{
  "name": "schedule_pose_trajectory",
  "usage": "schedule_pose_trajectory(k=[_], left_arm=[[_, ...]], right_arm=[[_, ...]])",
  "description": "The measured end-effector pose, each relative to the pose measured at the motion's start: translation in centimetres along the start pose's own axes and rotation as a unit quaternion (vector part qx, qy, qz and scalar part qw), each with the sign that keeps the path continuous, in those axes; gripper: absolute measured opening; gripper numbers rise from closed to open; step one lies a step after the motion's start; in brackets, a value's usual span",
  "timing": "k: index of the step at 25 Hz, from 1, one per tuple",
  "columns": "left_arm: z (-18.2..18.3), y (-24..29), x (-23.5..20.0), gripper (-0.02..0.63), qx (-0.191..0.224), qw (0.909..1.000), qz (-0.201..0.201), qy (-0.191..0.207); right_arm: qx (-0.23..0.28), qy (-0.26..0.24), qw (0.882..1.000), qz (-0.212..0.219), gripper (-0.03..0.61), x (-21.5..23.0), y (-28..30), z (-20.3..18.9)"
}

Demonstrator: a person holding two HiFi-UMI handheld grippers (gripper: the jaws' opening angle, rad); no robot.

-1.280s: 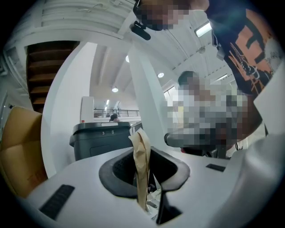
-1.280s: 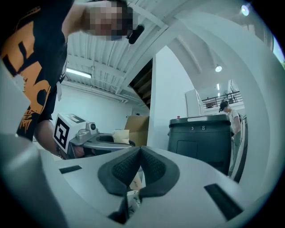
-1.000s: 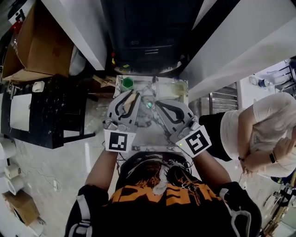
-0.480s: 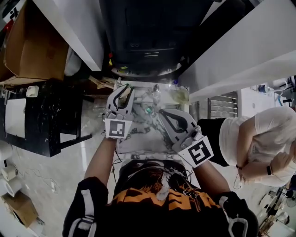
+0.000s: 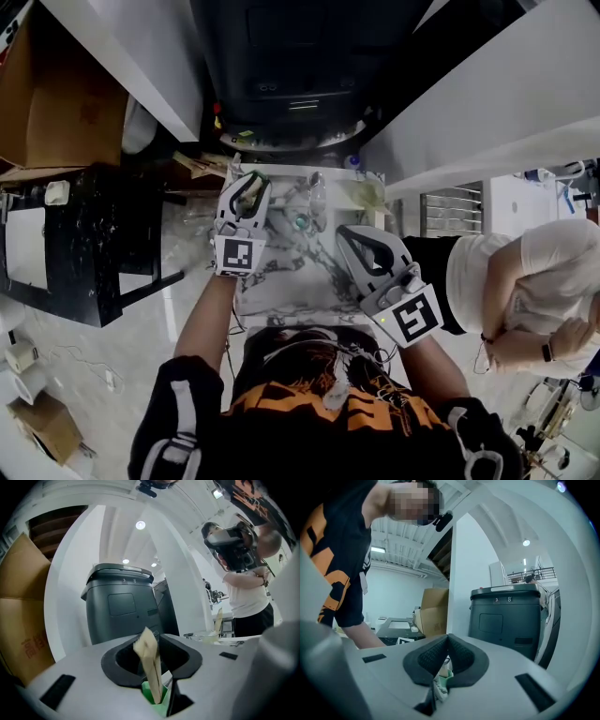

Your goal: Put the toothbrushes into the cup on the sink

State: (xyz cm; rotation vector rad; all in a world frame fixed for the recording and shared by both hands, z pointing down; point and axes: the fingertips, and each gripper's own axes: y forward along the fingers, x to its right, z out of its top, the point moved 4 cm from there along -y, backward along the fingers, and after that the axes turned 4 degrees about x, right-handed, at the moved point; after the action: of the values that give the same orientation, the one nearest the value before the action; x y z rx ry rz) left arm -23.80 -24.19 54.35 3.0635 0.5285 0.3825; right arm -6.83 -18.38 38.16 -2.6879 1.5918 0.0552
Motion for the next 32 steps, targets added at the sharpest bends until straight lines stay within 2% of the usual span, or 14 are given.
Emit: schedule_pose_trajectory(k=[2,5,7,9,10,13,14,18,22,24,27,32], left_arm=[[-0.1,0.1,0.1,0.161,-0.001,1.0,-0.005,-0.004],[0.5,-0.3,-0.1,0.167,0.002,1.0,-0.006,-0.004],[2.2,-0.8,-0.1,0.167,0.015,0.9998,-0.01,0.009],[5.6,-1.7,0.0,0.169,0.043,0.9983,-0.026,0.028],[7.6,-2.4,0.1,0.166,0.062,0.9971,-0.039,0.019],[13.6,-4.7,0.7,0.132,0.104,0.9892,-0.059,-0.084],[15.3,-5.4,1.0,0.121,0.106,0.9876,-0.064,-0.096],[20.4,-7.9,2.8,0.104,0.104,0.9872,-0.08,-0.09],[23.4,-9.7,4.4,0.088,0.102,0.9882,-0.092,-0.067],[24.9,-10.0,5.2,0.086,0.115,0.9859,-0.098,-0.072],[26.3,-10.7,7.1,0.084,0.122,0.984,-0.108,-0.07],[26.6,-10.7,10.3,0.058,0.112,0.9827,-0.125,-0.079]], right_arm=[[-0.002,-0.002,1.0,0.0,0.014,-0.1,0.0,-0.1],[-0.001,-0.004,1.0,-0.001,0.014,-0.4,0.0,0.2],[0.0,-0.005,1.0,-0.001,0.014,-0.6,0.0,0.5],[0.003,-0.006,1.0,-0.002,0.014,-0.8,-0.1,0.8],[0.006,-0.007,1.0,-0.003,0.014,-0.9,-0.2,1.0],[0.018,-0.008,1.0,-0.009,0.014,-1.0,-0.5,1.7],[0.023,-0.007,1.0,-0.011,0.014,-1.1,-0.7,2.0],[0.046,-0.004,0.999,-0.009,0.014,-1.3,-1.7,3.9],[0.079,-0.008,0.997,-0.018,0.014,-1.3,-2.8,5.6],[0.095,-0.009,0.995,-0.027,0.014,-1.2,-3.6,6.3],[0.107,-0.008,0.994,-0.034,0.014,-1.5,-5.6,6.8],[0.114,-0.013,0.992,-0.046,0.014,-1.6,-8.5,7.7]])
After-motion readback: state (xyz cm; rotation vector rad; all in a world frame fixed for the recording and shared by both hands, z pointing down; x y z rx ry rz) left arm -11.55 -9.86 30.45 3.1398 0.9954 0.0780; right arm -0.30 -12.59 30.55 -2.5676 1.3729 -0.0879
